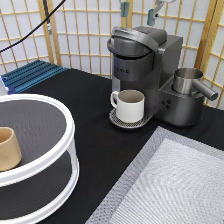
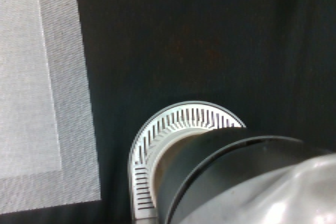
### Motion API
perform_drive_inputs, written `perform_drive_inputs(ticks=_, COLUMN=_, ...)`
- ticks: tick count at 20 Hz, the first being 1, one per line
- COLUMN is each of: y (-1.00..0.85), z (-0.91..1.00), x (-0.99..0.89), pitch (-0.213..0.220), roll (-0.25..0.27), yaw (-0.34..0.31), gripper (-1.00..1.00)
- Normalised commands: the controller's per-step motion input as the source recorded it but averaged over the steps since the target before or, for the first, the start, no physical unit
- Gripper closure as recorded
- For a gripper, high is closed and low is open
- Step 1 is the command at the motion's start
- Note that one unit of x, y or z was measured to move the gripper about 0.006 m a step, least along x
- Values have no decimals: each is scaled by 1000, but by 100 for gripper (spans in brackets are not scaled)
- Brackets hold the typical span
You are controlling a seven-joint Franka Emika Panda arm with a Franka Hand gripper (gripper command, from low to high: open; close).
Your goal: Make coffee
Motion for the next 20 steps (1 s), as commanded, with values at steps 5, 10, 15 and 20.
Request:
perform_drive_inputs(ticks=5, y=-379, z=-321, x=-497, pitch=-1, roll=-46, yaw=-55, gripper=-100)
perform_drive_inputs(ticks=10, y=-152, z=-714, x=-563, pitch=-46, roll=-71, yaw=0, gripper=-100)
perform_drive_inputs(ticks=15, y=-154, z=-1000, x=-385, pitch=-64, roll=-45, yaw=0, gripper=-100)
perform_drive_inputs(ticks=20, y=17, z=49, x=-383, pitch=-17, roll=-35, yaw=1, gripper=-100)
